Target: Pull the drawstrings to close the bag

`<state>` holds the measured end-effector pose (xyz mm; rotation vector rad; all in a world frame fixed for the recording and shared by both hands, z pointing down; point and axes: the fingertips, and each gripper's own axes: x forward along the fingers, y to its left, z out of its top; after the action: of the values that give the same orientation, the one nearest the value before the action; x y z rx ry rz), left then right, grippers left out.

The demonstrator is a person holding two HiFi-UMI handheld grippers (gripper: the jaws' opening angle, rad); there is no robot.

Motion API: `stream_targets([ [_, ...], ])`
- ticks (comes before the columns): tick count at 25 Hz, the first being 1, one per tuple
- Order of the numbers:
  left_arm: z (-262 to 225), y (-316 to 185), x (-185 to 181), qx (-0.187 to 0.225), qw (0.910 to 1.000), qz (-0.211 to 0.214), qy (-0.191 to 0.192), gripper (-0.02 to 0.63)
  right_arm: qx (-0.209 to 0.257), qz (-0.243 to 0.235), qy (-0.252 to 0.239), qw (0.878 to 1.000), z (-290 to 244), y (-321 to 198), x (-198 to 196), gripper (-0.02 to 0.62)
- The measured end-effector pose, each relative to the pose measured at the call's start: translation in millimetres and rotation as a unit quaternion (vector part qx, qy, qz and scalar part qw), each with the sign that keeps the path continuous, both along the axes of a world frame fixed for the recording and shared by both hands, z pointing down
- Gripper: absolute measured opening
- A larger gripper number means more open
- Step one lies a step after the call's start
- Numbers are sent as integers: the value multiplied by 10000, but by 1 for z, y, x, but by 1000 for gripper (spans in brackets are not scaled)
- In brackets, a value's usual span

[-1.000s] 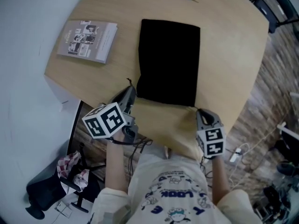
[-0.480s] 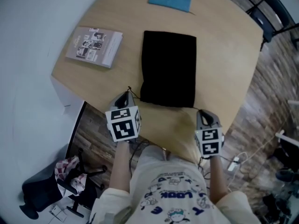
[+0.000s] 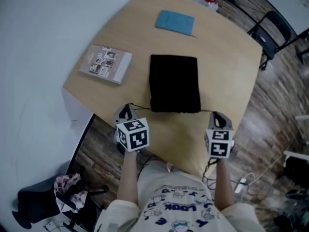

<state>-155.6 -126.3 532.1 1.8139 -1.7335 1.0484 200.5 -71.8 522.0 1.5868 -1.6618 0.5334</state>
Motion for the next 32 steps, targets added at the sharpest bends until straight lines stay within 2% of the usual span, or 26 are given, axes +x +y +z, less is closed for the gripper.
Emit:
stream_targets([
  [6, -21, -6, -13, 224, 9986, -466, 77, 5, 552, 599, 133, 9966, -34, -27, 29, 8],
  [11, -46, -13, -25, 473, 9953, -845, -56, 5, 892, 1196, 33, 9888, -59, -43, 48, 8],
  [14, -57, -15, -34, 608, 9922, -1087, 7, 3, 1080, 1421, -19, 9839, -72, -50, 55, 8],
  [24, -77, -13, -62, 811, 9841, -1578, -88, 3, 1508, 1828, -44, 9715, -98, -50, 76, 8],
  [32, -93, -15, -71, 1029, 9804, -1680, -39, 3, 1770, 1956, -132, 9645, -116, -51, 83, 8],
])
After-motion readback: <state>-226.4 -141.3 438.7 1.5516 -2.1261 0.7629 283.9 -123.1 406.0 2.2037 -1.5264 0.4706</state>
